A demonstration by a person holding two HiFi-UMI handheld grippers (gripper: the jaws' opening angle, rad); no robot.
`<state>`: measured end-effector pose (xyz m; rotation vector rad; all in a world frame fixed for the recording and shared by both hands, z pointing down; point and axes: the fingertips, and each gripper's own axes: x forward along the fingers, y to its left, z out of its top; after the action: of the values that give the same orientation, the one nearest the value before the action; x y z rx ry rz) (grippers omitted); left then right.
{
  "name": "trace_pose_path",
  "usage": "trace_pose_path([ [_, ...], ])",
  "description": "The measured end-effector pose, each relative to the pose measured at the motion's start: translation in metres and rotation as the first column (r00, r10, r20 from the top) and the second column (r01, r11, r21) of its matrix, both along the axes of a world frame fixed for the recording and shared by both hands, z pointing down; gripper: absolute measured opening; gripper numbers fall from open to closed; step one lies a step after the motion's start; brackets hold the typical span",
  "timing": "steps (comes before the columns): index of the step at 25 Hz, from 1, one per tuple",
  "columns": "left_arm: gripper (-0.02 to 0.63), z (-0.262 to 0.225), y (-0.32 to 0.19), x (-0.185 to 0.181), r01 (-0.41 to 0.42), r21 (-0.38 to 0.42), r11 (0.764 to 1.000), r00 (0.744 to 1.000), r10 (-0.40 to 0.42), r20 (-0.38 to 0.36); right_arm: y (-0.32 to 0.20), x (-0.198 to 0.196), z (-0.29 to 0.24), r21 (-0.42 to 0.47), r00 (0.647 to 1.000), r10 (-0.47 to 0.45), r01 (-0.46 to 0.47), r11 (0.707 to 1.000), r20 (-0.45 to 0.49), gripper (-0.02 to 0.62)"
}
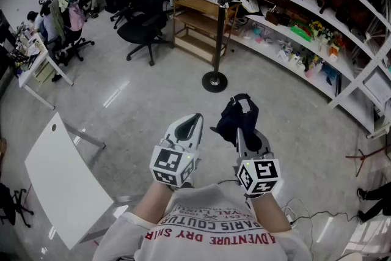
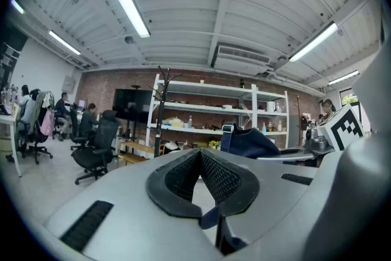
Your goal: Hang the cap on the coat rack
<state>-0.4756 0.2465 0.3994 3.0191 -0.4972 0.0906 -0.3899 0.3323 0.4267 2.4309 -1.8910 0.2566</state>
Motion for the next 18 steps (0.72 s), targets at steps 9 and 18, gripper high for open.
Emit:
trace_pose_path([
  [9, 0.006, 0.002, -0.005, 0.007, -0.004, -0.028, 1.0, 1.0, 0.004, -0.003, -0.003, 0.007, -0.002, -0.009, 1.0, -0.003, 0.003, 1.0, -0.001, 0.025],
  [18, 0.006, 0.004, -0.027, 0.008, -0.016, -0.029, 0.999, 1.0, 0.016, -0.001, -0.021, 0.014, 0.002, 0.009, 0.998, 0.032, -0.032, 0.999, 0.046, 0.025],
])
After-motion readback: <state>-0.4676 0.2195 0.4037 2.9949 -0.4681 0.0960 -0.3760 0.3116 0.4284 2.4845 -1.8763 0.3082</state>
